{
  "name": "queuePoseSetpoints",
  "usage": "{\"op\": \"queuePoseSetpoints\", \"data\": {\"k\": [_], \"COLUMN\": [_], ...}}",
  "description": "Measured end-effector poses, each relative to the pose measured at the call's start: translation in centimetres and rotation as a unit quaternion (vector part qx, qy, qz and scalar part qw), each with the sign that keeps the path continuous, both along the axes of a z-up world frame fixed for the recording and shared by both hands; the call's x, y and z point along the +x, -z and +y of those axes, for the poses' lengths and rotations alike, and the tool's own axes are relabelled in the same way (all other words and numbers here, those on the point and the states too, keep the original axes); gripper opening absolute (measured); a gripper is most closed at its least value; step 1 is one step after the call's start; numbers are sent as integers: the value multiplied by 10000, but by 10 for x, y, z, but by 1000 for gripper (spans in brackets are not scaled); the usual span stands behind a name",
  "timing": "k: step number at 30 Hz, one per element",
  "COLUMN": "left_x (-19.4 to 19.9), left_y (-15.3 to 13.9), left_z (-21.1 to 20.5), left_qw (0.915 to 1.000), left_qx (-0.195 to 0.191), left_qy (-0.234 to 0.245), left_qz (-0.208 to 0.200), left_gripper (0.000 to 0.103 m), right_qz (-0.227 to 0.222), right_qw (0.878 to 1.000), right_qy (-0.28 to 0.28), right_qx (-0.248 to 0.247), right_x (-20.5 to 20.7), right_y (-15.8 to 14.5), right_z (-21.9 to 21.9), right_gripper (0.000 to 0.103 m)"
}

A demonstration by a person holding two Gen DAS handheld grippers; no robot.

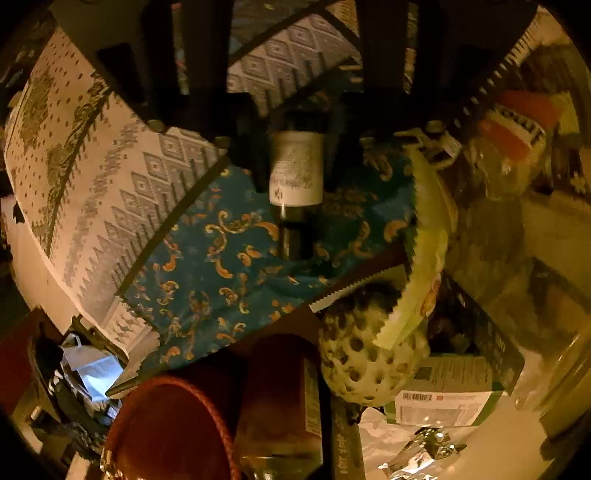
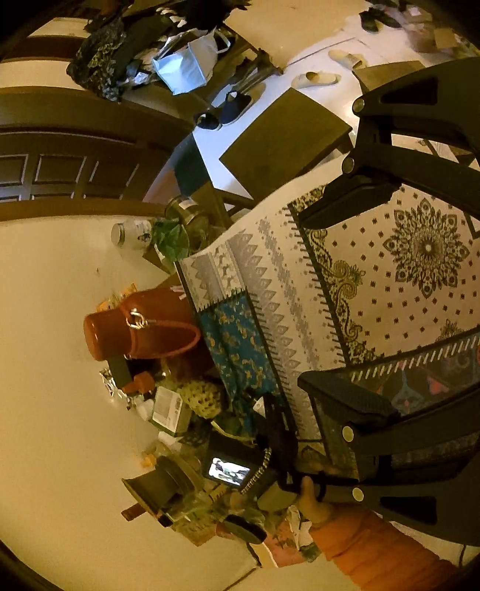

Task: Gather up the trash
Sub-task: 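Grasp the small white-labelled bottle with the left tool, then carry the bottle down with the left tool toward the white bin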

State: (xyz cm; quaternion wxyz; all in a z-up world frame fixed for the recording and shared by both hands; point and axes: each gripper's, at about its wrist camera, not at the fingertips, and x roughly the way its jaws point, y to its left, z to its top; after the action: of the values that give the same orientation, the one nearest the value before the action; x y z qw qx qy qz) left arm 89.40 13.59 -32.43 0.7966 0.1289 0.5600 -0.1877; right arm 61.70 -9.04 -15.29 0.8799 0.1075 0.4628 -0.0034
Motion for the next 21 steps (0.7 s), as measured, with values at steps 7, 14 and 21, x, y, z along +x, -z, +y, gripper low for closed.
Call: {"op": "queuePoseSetpoints", "data": {"k": [7, 14, 21], "left_x": [-59, -160, -256], "left_y": [-26, -80, -112], "left_z": [-10, -16, -43], "left_qw": [9982, 9852, 9605], "left_qx": [-210, -717, -1165], "left_qy": [-559, -1545, -2425], "left_qz": [76, -185, -707], "left_gripper": [27, 27, 27], "right_qz": [-124, -345, -495], "right_qw": [9994, 9932, 9809], "right_qy": [-337, -1111, -1881], "right_qx": [27, 82, 65], "right_x": [-14, -43, -81], "right_y": [-11, -24, -34], "right_z": [-20, -48, -67], "right_gripper": [76, 76, 76]}}
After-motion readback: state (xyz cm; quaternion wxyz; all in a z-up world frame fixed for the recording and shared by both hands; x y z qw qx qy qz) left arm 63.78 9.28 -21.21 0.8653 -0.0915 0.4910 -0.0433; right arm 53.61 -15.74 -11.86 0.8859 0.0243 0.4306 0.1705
